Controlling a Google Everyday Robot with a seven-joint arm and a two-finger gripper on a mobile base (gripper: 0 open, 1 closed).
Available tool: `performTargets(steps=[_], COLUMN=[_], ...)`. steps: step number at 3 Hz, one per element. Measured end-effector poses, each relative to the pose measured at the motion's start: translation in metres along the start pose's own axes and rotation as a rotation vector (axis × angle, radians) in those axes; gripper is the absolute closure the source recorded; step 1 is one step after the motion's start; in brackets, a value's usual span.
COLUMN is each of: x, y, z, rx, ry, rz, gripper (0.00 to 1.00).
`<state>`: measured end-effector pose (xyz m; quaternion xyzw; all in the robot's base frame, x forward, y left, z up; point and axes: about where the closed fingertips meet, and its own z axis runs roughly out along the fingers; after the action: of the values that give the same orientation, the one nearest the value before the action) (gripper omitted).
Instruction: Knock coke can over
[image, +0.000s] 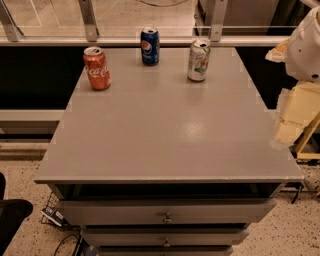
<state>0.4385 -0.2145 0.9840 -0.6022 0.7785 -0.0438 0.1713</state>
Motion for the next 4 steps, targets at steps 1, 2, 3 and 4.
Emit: performTargets(steps=[1, 2, 3, 4], x=[-0.002, -0.012, -0.026, -0.039], y=[-0.002, -0.014, -0.02, -0.026], z=[-0.001, 0.008, 0.034, 0.074], rx=[0.012, 0.059, 0.103, 0.124], ry=[-0.01, -0.043, -0.118, -0.235], rz=[0.001, 0.028, 0.104, 0.182], gripper=[0.0, 0.0, 0.0, 0.0])
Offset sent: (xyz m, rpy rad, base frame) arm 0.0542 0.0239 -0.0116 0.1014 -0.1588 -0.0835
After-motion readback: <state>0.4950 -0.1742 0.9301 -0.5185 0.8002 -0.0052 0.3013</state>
